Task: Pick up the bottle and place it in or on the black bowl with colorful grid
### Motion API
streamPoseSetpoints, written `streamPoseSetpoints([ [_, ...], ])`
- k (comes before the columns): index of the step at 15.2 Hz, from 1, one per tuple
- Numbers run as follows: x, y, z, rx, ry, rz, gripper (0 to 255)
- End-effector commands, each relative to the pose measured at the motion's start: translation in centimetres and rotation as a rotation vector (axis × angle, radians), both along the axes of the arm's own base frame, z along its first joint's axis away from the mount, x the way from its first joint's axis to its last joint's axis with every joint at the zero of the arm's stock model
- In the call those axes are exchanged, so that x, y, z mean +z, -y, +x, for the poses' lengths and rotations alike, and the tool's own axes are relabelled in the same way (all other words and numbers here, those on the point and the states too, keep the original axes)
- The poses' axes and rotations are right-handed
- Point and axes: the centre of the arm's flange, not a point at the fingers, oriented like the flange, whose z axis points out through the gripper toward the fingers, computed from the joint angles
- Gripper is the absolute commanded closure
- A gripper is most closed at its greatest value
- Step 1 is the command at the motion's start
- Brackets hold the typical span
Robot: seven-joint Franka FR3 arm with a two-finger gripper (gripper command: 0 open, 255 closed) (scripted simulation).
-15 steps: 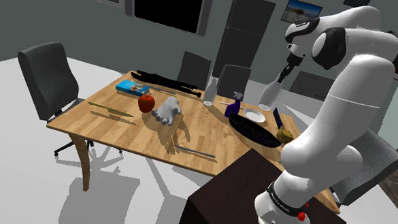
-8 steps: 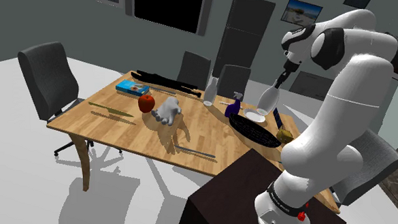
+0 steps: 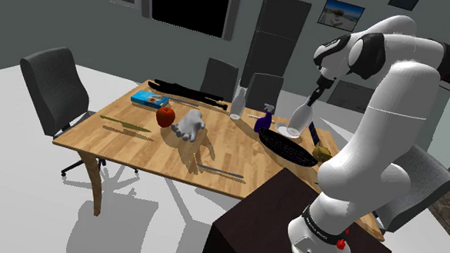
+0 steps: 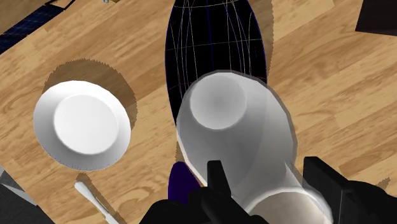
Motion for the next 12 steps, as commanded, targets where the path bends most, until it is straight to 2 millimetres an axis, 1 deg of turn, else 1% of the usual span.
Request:
streamPoseSetpoints([
  [1, -1.0, 0.0, 0.0, 0.0, 0.001, -0.001, 255],
  [12, -6.8, 0.0, 0.0, 0.0, 0.001, -0.001, 255],
])
